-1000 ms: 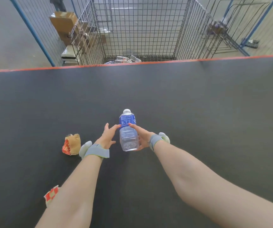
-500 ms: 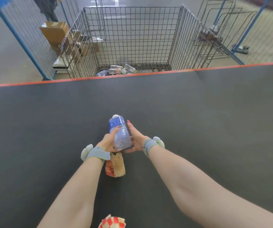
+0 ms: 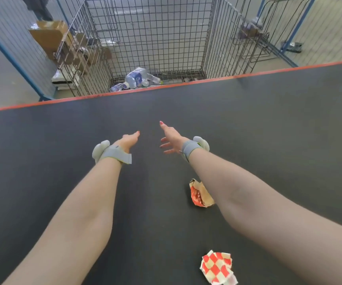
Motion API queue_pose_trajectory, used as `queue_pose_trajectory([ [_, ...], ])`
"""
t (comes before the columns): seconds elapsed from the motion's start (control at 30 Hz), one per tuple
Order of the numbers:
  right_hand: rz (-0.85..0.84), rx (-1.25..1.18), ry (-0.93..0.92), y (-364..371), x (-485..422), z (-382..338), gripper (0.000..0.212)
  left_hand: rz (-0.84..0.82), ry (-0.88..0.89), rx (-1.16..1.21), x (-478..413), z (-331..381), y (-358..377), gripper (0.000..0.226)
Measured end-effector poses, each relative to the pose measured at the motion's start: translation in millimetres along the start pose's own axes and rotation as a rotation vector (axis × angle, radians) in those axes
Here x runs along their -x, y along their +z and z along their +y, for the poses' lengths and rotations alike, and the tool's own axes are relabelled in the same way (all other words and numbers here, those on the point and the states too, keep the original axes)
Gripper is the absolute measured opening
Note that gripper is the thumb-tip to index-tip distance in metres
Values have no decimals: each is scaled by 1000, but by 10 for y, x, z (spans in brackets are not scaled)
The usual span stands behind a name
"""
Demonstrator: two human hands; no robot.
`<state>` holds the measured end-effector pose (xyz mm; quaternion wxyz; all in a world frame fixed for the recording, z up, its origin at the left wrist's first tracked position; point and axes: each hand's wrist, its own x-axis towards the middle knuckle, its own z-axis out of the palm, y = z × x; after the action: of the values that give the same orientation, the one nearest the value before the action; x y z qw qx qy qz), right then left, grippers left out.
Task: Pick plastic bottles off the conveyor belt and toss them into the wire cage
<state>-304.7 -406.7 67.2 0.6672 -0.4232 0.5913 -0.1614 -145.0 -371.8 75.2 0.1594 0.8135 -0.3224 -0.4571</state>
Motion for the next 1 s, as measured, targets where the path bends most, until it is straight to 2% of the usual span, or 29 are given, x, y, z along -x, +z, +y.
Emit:
queue_pose_trajectory([
  [0.1, -25, 62, 30, 114, 87, 212, 69, 2, -33, -171, 77, -484, 212, 71],
  [0.23, -47, 129, 56, 240, 192, 441, 69, 3, -16, -235, 195, -942, 343, 73],
  [0.47, -91, 278, 80, 434, 516, 838, 70, 109, -46, -465, 626, -1683, 328, 72],
  [0.63, -106, 395, 100, 587, 732, 1146, 69, 185, -63, -539, 952, -2169, 236, 80],
  [0.73, -122, 460, 112, 722, 875, 1329, 70, 202, -90, -590, 1224, -2556, 150, 94],
  [0.87, -214, 720, 92, 887, 1041, 1600, 85, 36, -24, -709, 1522, -3086, 134, 129],
  [0.93, -302, 937, 58, 987, 1130, 1759, 97, 5, -53, -781, 1607, -3295, 132, 133],
  [1.0, -340, 1089, 42, 1136, 1207, 1913, 103, 47, -82, -816, 1643, -3436, 136, 128],
])
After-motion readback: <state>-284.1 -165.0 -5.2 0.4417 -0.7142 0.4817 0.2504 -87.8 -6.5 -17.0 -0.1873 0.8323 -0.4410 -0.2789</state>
